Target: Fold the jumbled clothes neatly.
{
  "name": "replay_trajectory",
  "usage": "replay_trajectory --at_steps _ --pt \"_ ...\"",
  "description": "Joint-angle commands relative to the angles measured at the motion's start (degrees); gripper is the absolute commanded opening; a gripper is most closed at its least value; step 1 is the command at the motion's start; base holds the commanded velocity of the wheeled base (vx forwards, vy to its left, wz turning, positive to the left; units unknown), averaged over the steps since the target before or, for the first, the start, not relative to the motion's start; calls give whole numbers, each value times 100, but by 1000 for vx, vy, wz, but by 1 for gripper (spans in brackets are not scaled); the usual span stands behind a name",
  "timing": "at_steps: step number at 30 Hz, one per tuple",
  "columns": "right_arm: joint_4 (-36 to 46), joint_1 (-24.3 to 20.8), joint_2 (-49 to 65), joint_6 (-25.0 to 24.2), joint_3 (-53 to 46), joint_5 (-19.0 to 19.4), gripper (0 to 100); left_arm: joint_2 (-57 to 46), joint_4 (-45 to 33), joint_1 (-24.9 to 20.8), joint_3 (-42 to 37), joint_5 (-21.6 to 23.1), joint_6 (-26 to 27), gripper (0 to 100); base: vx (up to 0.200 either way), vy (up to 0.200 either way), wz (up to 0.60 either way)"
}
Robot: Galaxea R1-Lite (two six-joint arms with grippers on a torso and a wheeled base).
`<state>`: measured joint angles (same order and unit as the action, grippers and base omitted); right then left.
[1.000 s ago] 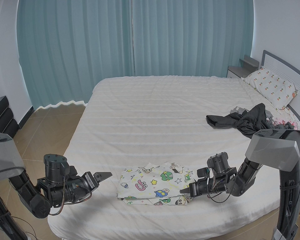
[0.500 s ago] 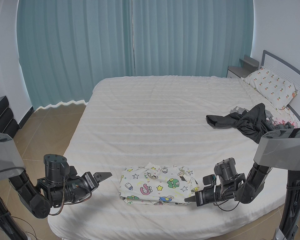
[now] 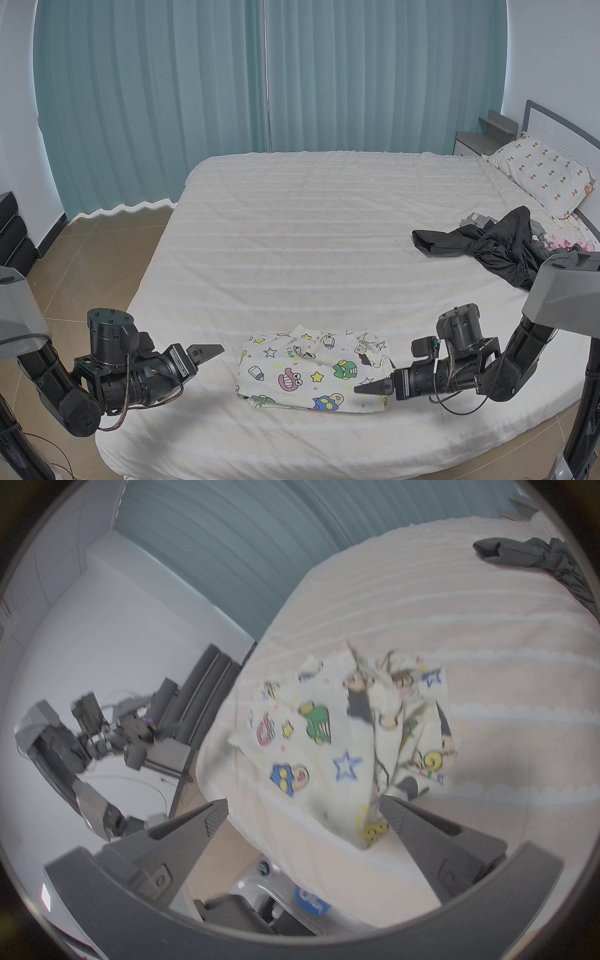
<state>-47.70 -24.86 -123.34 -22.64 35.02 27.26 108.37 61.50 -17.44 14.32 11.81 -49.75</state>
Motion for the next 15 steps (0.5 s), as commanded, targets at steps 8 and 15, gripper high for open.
replay_trajectory --at_steps 8,15 --pt "288 51 -884 -505 1903 -256 100 -1 11 -40 9 40 -334 100 0 0 0" --pt "270 51 -1139 -478 1956 -282 100 8 11 -31 18 120 -395 100 0 0 0"
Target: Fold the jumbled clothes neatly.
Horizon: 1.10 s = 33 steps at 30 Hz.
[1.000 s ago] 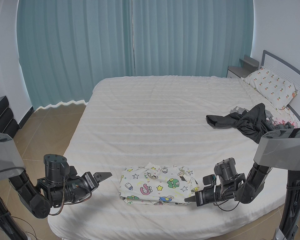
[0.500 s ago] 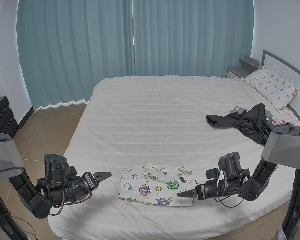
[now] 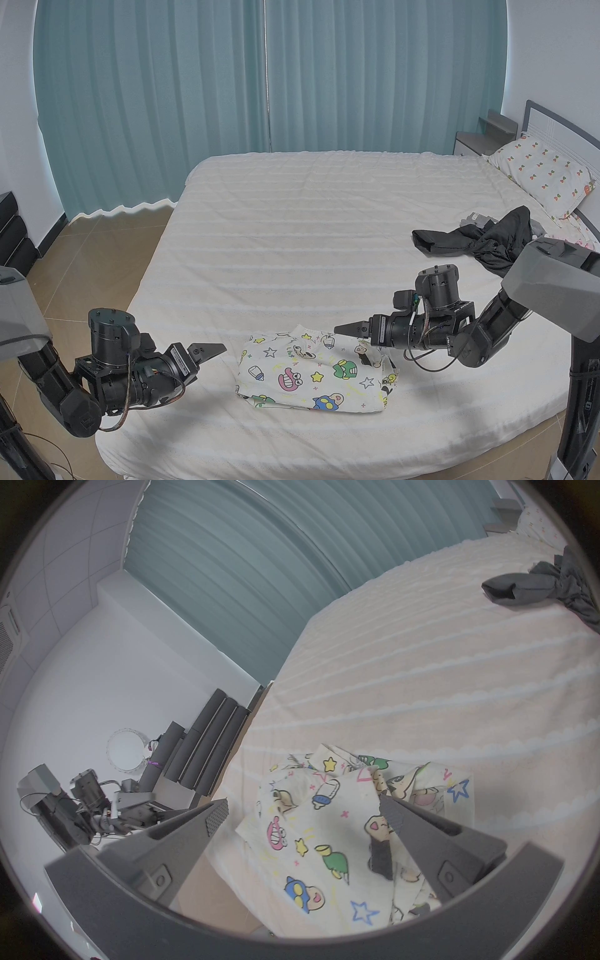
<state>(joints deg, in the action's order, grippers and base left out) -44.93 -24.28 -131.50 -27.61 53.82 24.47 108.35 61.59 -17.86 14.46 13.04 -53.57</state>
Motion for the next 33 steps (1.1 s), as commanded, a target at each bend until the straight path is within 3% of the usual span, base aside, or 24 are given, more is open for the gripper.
replay_trajectory --at_steps 1,9,13,33 --pt "-7 -15 -368 28 85 -3 100 11 11 19 4 -4 -14 100 0 0 0" --pt "-103 -112 -499 54 190 -30 100 169 152 19 -4 -21 -14 100 75 0 0" --pt "-147 -200 -913 124 550 -548 100 283 459 -7 -189 -30 -5 100 0 0 0" --pt "-842 -393 -631 230 -179 -566 100 283 644 -7 -250 -21 -5 100 0 0 0"
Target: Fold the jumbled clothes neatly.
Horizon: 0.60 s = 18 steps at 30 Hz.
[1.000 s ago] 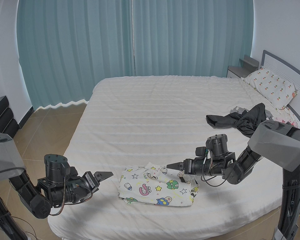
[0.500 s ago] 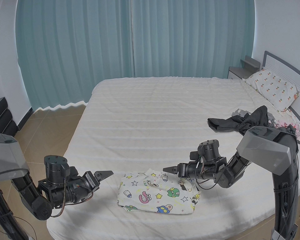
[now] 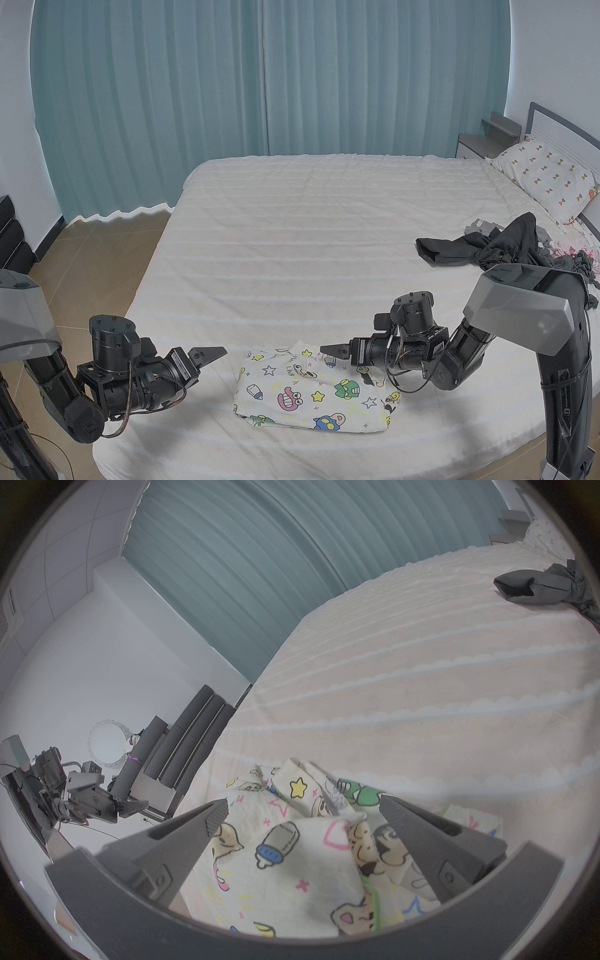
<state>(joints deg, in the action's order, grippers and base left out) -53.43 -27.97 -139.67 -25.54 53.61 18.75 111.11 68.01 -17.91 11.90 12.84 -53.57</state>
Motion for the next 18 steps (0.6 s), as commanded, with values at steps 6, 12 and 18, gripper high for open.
replay_trajectory --at_steps 6,12,18 --pt "-36 -60 370 40 -325 41 100 16 2 -2 6 0 -5 100 0 0 0" --pt "61 -174 396 40 -360 94 100 -1 10 -2 32 -18 -14 100 0 0 0" --pt "430 -121 326 40 -281 94 0 -10 2 7 41 -27 -14 100 0 0 0"
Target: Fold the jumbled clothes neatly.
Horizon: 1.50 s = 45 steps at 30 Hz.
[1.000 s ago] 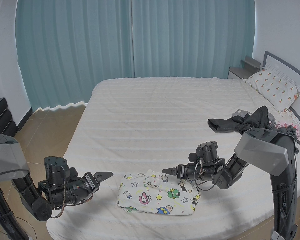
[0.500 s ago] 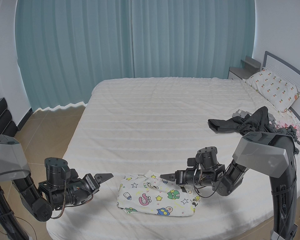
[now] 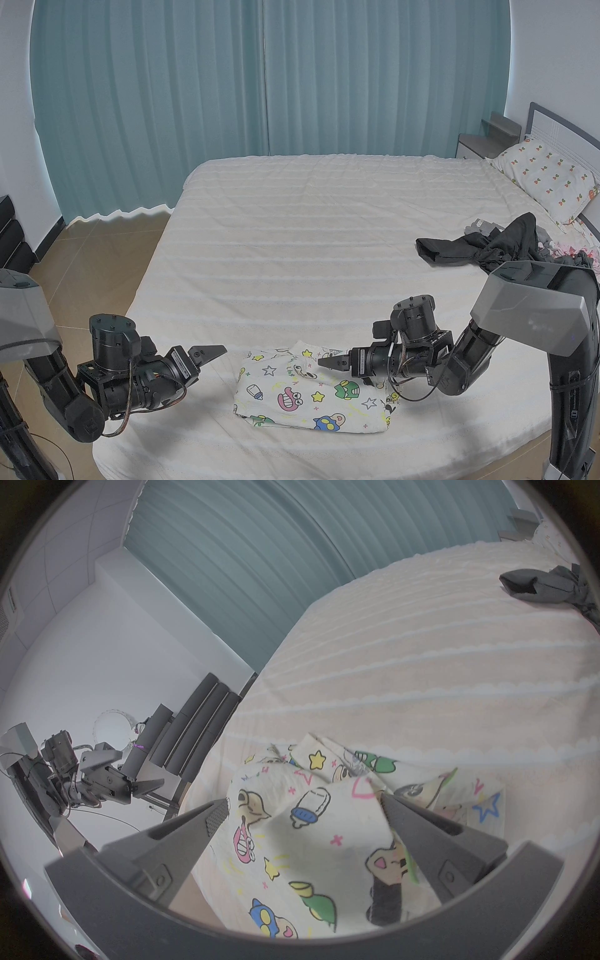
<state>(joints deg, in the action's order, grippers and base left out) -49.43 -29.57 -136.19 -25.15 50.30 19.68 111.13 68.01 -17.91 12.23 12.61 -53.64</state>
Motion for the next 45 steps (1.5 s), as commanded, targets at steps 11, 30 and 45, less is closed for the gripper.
replay_trajectory --at_steps 11,30,45 --pt "-23 365 5 1 24 -16 0 -4 10 7 8 -4 3 100 0 0 0" --pt "-225 883 365 -95 -372 -16 0 -4 10 7 -1 -21 3 100 0 0 0" --pt "-269 795 1069 -236 -1145 520 100 5 10 7 8 -12 3 100 0 0 0"
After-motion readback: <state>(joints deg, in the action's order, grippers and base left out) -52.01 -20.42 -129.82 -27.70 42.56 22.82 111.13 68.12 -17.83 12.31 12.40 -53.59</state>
